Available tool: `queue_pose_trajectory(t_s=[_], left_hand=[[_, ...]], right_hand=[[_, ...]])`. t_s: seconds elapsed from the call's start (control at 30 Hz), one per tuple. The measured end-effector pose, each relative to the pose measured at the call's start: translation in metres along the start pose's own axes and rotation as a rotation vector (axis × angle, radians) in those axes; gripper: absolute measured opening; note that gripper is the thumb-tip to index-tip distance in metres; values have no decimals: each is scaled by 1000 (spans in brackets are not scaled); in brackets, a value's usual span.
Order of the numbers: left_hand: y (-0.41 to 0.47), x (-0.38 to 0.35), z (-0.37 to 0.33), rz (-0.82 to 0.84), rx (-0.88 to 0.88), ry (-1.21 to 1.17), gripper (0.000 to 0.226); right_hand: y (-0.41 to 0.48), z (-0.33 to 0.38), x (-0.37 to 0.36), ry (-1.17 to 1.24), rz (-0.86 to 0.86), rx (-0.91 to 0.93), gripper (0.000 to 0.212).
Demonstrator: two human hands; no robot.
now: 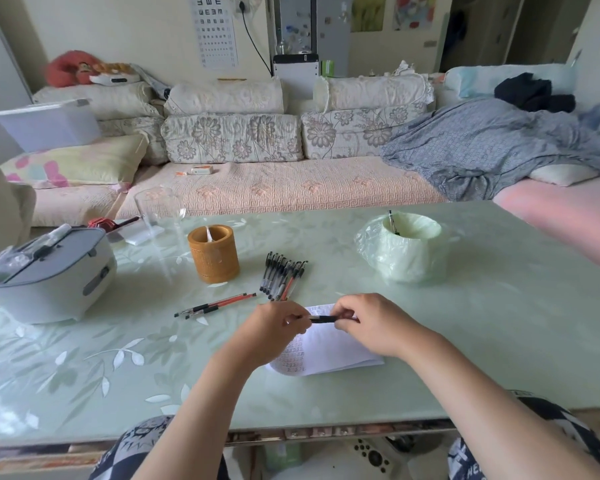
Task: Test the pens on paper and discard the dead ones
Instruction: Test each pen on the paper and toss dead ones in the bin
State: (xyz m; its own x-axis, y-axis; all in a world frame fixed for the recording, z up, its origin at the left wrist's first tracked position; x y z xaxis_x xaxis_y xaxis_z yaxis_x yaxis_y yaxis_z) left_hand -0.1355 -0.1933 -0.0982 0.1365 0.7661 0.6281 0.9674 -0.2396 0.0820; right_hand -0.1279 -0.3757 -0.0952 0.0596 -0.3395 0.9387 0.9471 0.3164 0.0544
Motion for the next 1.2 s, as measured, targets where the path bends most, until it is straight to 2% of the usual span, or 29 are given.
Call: queue_pose_trajectory(t_s=[0.3, 0.53, 0.7, 0.9, 1.03, 1.2], left_hand=[[19, -15, -5, -71, -59, 47, 9], [37, -21, -3, -2, -67, -1, 4], [49, -22, -1, -16, -84, -68, 5], [56, -22, 8, -16, -58, -129, 6], [57, -19, 12, -19, -63, -120, 6], [56, -23, 17, -16, -111, 11, 5]], right_hand=[[12, -2, -22, -22, 47, 72, 15], [33, -9, -22, -13, 41, 111, 20], [46, -15, -20, 32, 42, 109, 23], [57, -18, -23, -91, 45, 95, 23], [57, -18, -21, -128, 21, 93, 22], [56, -23, -27, -113, 60, 62, 29]])
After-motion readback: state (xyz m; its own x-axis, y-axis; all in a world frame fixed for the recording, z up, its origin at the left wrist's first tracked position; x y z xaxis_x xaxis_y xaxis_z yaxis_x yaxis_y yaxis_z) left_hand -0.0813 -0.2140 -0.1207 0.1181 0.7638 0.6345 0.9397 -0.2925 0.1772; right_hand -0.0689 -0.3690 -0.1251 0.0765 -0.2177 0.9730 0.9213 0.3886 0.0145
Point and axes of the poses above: each hand's wrist, its own y-axis towards the middle knuckle, its own x-axis out of the back of the hand, z = x × y, the point moved 6 cm from there along y, towards the middle knuckle, and after that the axes turned 11 degrees about -y, right-handed, at the moved point
